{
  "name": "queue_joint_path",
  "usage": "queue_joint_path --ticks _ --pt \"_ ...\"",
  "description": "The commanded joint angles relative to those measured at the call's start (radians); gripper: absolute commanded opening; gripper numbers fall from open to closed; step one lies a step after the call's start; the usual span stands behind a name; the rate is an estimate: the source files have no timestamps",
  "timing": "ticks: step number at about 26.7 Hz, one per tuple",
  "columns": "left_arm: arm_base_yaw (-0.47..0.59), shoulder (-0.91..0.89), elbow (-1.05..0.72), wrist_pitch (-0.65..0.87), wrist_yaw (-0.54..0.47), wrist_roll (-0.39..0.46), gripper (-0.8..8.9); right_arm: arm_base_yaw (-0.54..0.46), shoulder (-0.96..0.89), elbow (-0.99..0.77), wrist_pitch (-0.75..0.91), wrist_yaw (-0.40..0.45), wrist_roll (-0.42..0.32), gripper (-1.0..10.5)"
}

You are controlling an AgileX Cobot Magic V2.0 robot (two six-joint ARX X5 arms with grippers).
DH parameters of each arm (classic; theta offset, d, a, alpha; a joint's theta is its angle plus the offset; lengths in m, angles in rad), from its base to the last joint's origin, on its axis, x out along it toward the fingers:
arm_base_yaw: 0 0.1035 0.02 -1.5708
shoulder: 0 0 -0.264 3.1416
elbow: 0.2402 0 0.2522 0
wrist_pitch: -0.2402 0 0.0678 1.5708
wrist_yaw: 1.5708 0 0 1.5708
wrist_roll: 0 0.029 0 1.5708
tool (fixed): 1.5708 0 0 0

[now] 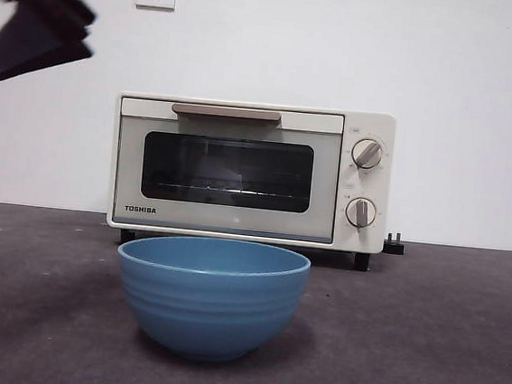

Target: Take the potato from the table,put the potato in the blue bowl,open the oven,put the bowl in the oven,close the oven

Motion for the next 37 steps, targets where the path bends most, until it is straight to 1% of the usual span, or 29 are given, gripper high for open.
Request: queue_joint_path --ticks 1,2,4,5,8,11,18,21,31,32,34,37 --pt "-0.040 -0.008 0.027 0.003 -0.008 0.012 -0.06 0.023 0.045 0.003 0.044 0.028 -0.018 6.4" --pt "-0.055 -0.008 0.035 0.003 -0.016 0.010 -0.06 0.031 0.061 0.003 0.060 0.031 -0.021 6.4" --pt "-0.077 -0.009 0.039 0.003 -0.078 0.010 -0.06 0.035 0.092 0.003 0.076 0.036 -0.021 6.4" --pt "-0.083 -0.009 0.039 0.003 -0.086 0.010 -0.06 0.035 0.101 0.003 0.077 0.036 -0.021 6.4" --pt "-0.096 -0.009 0.039 0.003 -0.066 0.002 -0.06 0.035 0.134 0.003 0.077 0.036 -0.021 6.4" --pt "-0.111 -0.009 0.039 0.003 -0.024 -0.019 -0.06 0.035 0.163 0.003 0.084 0.037 -0.021 6.4" --pt "-0.138 -0.009 0.039 0.003 -0.025 -0.070 -0.06 0.038 0.215 0.003 0.130 0.035 -0.019 6.3" --pt "-0.142 -0.009 0.038 0.003 -0.025 -0.069 -0.06 0.038 0.237 0.003 0.134 0.031 -0.002 6.3" --pt "-0.142 -0.009 0.038 0.003 -0.024 -0.070 -0.06 0.038 0.269 0.003 0.180 0.028 0.006 6.2" --pt "-0.142 -0.009 0.038 0.003 -0.024 -0.073 -0.06 0.038 0.272 0.003 0.179 0.027 0.008 6.2" --pt "-0.142 -0.009 0.038 0.003 -0.024 -0.077 -0.06 0.038 0.277 0.003 0.163 0.028 0.014 5.6" --pt "-0.142 -0.009 0.038 0.003 -0.024 -0.077 -0.06 0.038 0.290 0.003 0.144 0.025 0.031 5.6"
